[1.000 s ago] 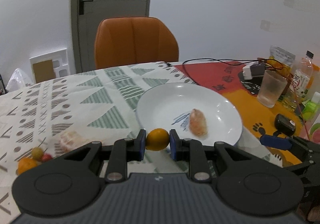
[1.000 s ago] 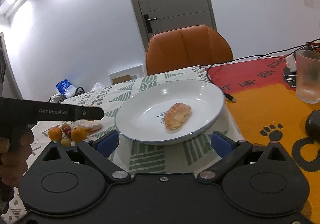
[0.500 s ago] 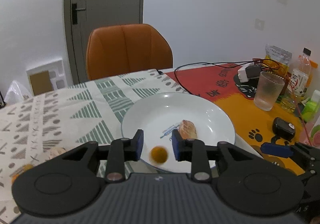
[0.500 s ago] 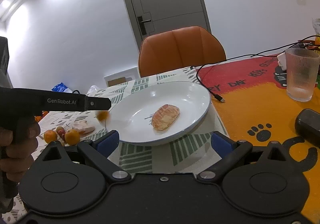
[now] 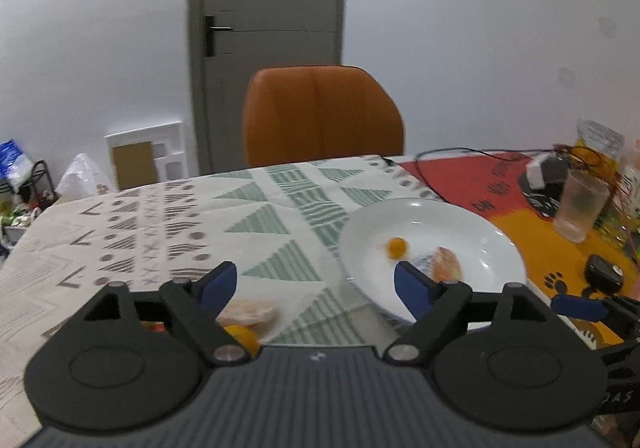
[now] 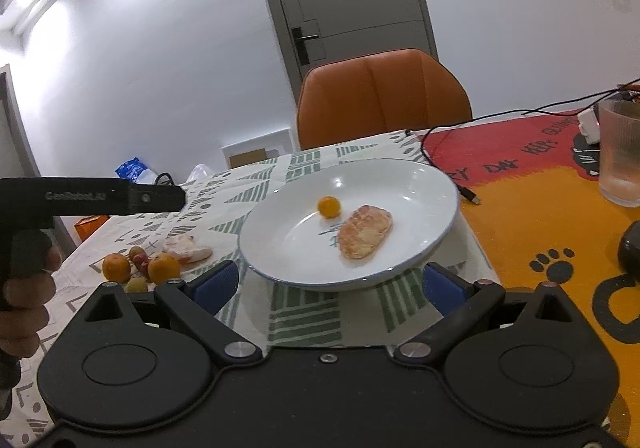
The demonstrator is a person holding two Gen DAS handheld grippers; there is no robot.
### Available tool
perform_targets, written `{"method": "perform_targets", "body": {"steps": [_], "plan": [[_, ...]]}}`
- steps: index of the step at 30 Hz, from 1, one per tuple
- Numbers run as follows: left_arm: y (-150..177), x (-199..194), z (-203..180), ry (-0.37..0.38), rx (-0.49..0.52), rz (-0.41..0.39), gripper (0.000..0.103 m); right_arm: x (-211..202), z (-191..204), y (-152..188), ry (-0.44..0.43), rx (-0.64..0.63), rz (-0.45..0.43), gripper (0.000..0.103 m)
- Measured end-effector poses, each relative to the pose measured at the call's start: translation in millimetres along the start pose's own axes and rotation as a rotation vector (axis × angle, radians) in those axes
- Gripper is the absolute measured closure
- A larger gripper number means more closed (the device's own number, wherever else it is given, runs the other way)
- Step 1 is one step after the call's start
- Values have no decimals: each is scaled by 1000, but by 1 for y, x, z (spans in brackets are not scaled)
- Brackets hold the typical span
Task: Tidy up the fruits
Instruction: 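Withdraw both tools from the plate back toward the fruit cluster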
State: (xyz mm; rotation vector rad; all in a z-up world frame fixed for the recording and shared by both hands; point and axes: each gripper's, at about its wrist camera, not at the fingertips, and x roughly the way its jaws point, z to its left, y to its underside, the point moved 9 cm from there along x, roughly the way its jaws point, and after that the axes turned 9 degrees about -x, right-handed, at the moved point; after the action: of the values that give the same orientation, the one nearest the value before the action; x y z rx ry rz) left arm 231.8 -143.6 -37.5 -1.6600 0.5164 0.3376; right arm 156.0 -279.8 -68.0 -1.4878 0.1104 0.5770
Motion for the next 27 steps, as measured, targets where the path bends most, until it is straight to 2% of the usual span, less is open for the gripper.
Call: {"method": "perform_targets", "body": {"steps": [14,27], "plan": [[2,-29,58,-87,-70,-24,15,6,35,-9,-49,-6,4,0],[20,-39,92,-102,-141,-4,15,13,74,-11,-95,-74,23,0]]}}
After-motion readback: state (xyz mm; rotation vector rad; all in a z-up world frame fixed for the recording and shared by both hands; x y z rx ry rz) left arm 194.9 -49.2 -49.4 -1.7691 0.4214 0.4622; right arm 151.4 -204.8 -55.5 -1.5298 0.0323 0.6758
